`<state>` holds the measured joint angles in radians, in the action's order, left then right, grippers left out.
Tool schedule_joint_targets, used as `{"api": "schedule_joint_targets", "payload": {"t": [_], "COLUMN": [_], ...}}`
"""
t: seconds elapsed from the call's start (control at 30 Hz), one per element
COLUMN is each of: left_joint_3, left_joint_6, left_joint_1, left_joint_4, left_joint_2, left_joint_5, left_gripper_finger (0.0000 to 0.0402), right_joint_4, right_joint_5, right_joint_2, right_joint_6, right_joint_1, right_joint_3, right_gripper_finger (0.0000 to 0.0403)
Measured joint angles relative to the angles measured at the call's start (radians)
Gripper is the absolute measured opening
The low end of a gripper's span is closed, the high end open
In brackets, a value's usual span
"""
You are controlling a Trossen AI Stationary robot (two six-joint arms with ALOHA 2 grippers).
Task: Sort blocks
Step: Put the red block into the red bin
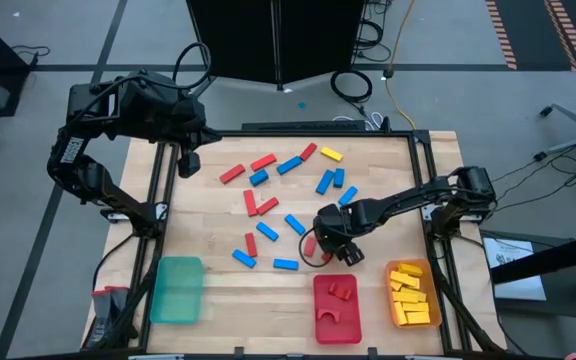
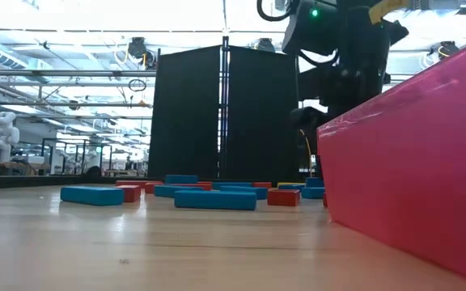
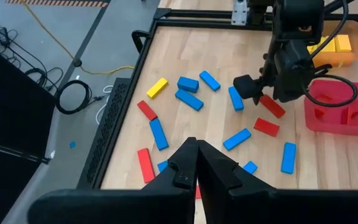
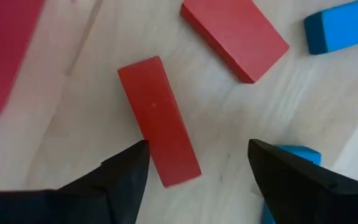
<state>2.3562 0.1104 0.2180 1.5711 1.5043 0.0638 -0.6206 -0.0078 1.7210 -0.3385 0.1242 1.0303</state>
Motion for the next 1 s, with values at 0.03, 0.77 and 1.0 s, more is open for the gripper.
{"api": "schedule_joint_targets", "payload": {"t": [0.03, 0.77, 1.0], "left_joint_3": [0.0, 0.0, 0.0], "left_joint_6": [0.0, 0.0, 0.011], "left_joint_1": [0.0, 0.0, 0.0], "left_joint_4": [0.0, 0.0, 0.0], "left_joint_2": [0.0, 0.0, 0.0], "left_joint_5": [0.001, 0.005, 0.005], "left_gripper_finger": [0.0015, 0.0015, 0.0015], "right_joint_4": [0.016, 0.065, -0.072], "right_joint_5": [-0.002, -0.012, 0.047], "right_joint_2": [0.0, 0.076, -0.009], "right_joint_6": [0.004, 0.143, 0.196], "right_joint_1": [0.002, 0.023, 0.018], "right_joint_3": [-0.01, -0.024, 0.103], "right_gripper_finger": [0.0269, 0.0081, 0.0081]}}
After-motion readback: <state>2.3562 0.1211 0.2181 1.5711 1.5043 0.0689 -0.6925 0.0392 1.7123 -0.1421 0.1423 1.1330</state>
